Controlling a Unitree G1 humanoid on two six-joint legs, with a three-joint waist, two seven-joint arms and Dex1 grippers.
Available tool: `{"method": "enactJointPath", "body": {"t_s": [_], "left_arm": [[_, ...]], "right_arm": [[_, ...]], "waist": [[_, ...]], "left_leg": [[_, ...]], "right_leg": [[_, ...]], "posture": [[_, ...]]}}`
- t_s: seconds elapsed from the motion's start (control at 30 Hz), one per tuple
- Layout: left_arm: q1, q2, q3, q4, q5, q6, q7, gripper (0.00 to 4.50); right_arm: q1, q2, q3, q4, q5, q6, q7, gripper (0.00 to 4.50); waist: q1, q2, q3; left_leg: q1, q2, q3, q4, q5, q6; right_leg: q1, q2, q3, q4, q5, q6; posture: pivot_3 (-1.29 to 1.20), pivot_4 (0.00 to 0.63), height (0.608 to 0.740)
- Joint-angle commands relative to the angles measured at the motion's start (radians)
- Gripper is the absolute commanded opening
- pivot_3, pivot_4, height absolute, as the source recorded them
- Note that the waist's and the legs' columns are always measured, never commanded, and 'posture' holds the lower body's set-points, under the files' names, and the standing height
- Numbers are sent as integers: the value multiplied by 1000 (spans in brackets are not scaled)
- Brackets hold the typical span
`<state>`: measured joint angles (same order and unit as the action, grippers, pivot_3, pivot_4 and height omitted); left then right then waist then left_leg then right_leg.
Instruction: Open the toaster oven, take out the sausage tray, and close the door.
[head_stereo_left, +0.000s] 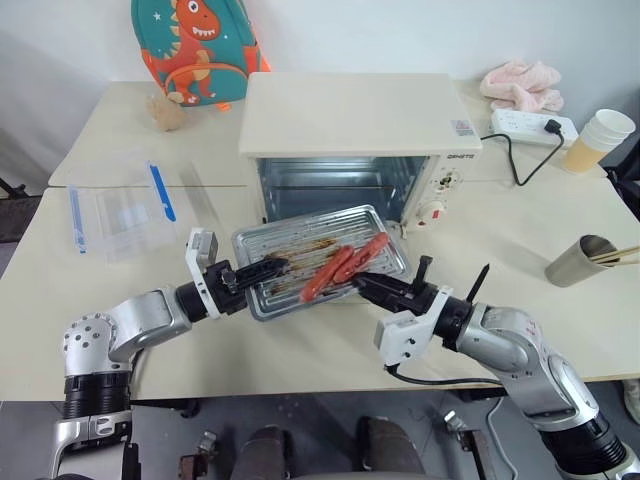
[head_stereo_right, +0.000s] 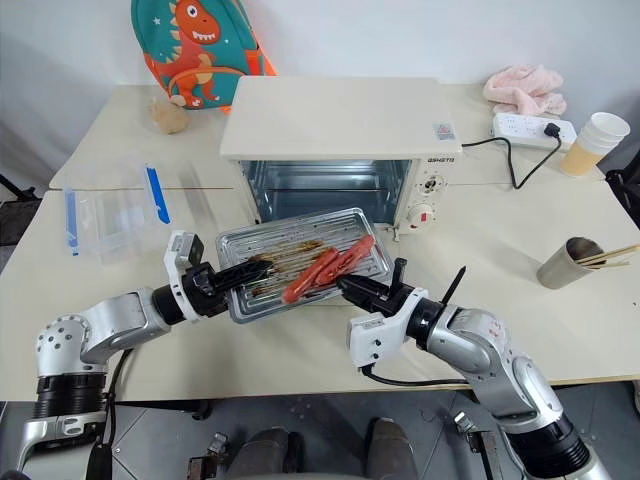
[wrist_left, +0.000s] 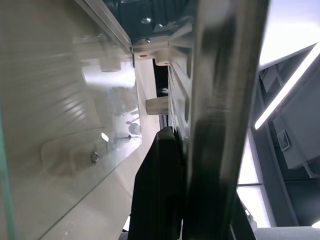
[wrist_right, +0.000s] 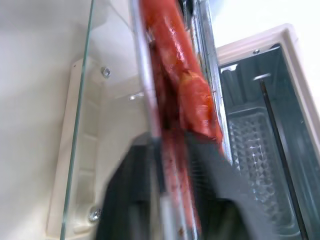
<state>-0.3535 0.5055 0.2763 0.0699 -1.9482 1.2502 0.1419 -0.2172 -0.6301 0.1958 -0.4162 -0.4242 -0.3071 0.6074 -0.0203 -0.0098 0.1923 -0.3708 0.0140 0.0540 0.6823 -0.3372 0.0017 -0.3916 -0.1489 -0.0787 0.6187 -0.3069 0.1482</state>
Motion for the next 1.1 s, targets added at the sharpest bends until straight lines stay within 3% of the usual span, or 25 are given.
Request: {"method": "enactJointPath", "body": {"t_s": [0.03, 0.23, 0.37, 0.5, 0.6, 0.83, 0.97, 1.1], "left_arm": [[3, -11, 44, -13, -24, 3, -11, 0], [39, 54, 138, 32, -24, 74, -93, 0], [115, 168, 200, 91, -24, 142, -192, 0], [210, 251, 233, 100, -24, 189, -321, 0], [323, 272, 309, 98, -24, 185, -397, 0], [553, 228, 492, 49, -24, 143, -488, 0], [637, 144, 605, 22, -24, 93, -484, 0], [661, 22, 684, -52, -24, 27, -453, 0]], "right_arm": [[-9, -17, -33, -34, 60, -36, 3, 2638], [60, -112, -110, -31, 288, -101, 86, 4380], [108, -186, -159, 29, 436, -188, 162, 4468], [117, -215, -199, 129, 489, -262, 192, 4468], [131, -232, -232, 276, 524, -347, 227, 3888], [102, -252, -256, 576, 550, -467, 275, 1438], [22, -252, -254, 751, 541, -479, 292, 14], [-35, -217, -219, 834, 588, -370, 363, 14]], "waist": [[2, 0, 0], [15, 0, 0], [14, 0, 0], [15, 0, 0], [15, 0, 0], [13, 0, 0], [9, 0, 0], [8, 0, 0]], "left_leg": [[0, 0, 0, 0, 0, 0], [0, 0, 1, 0, 0, 0], [0, 0, 1, 0, 0, 0], [0, 1, 2, -1, 0, 0], [0, 1, 2, -1, 0, 1], [0, 5, 3, -1, 0, 1], [0, 6, 5, -1, 0, 1], [1, 7, 5, -1, -1, 1]], "right_leg": [[0, 0, 0, 0, 0, 0], [0, 0, 0, -1, 0, 0], [0, 1, 1, -1, 0, 0], [0, 1, 1, -2, 0, -1], [0, 0, 2, -3, -1, -1], [0, 0, 2, -8, -1, -3], [0, -1, 4, -9, -2, -3], [0, -1, 3, -9, -2, -4]], "posture": [[0, 150, 740], [0, 150, 740], [0, 150, 740], [0, 150, 740], [0, 150, 740], [0, 150, 740], [0, 150, 740], [0, 150, 740]]}}
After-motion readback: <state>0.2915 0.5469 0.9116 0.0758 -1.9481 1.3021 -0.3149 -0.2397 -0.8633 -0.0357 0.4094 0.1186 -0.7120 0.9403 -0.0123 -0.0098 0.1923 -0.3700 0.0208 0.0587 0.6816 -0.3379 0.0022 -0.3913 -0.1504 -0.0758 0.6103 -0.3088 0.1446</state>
